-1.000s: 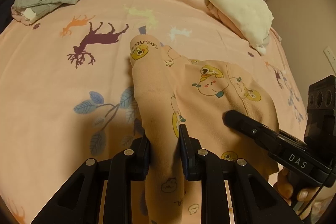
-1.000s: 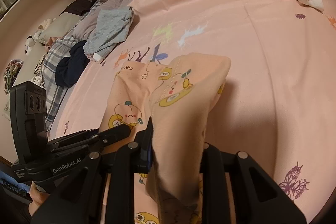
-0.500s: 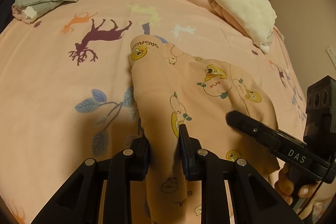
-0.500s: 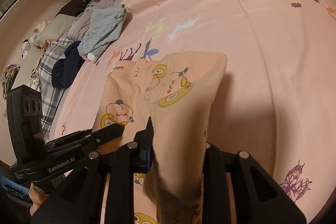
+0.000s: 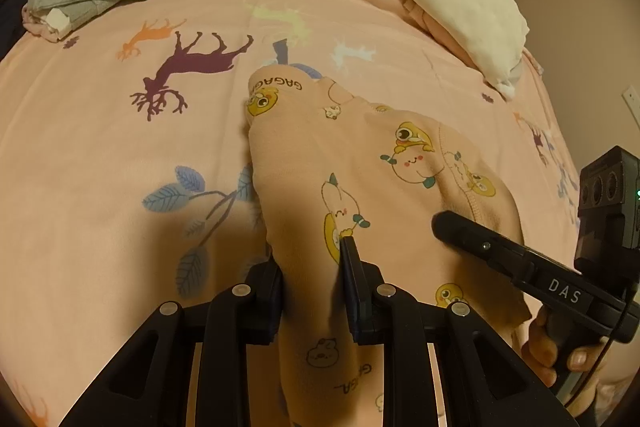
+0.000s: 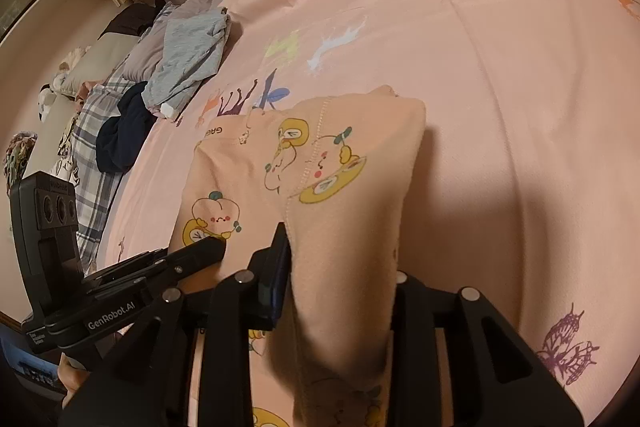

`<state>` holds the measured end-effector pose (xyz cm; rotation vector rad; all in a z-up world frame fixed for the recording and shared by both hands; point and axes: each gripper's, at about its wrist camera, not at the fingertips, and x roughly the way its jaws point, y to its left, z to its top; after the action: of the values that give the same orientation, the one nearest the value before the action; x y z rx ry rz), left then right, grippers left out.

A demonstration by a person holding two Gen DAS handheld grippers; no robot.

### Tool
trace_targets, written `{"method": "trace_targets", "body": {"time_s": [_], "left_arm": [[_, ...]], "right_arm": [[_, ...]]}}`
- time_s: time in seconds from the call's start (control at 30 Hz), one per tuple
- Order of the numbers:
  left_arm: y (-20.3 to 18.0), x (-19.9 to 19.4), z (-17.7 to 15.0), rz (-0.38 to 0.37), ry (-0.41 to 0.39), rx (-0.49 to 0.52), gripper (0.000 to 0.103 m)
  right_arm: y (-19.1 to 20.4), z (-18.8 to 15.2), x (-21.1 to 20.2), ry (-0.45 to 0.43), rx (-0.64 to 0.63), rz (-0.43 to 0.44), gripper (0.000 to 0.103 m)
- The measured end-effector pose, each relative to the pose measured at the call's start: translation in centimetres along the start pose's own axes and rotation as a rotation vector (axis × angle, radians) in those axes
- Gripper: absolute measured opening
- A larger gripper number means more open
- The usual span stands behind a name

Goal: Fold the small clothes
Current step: 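Lower the raised shirt end onto the stack and open both grippers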

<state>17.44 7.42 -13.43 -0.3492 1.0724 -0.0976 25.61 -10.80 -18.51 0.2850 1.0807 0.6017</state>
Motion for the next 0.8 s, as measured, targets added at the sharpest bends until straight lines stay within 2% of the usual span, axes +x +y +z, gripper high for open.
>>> {"method": "trace_targets", "body": {"time_s": [0.47,0.8], "left_arm": [[0.3,0.1,-0.1,0.003,0.002,-0.011,0.026],[0.9,-0.1,-0.4,0.021,-0.002,-0.016,0.035]], "right_arm": [[-1.0,-0.3,-0.4,-0.005,0.037,0.006,0.042],[-1.7,-0.6,-1.0,-0.013,0.07,0.023,0.045]]}}
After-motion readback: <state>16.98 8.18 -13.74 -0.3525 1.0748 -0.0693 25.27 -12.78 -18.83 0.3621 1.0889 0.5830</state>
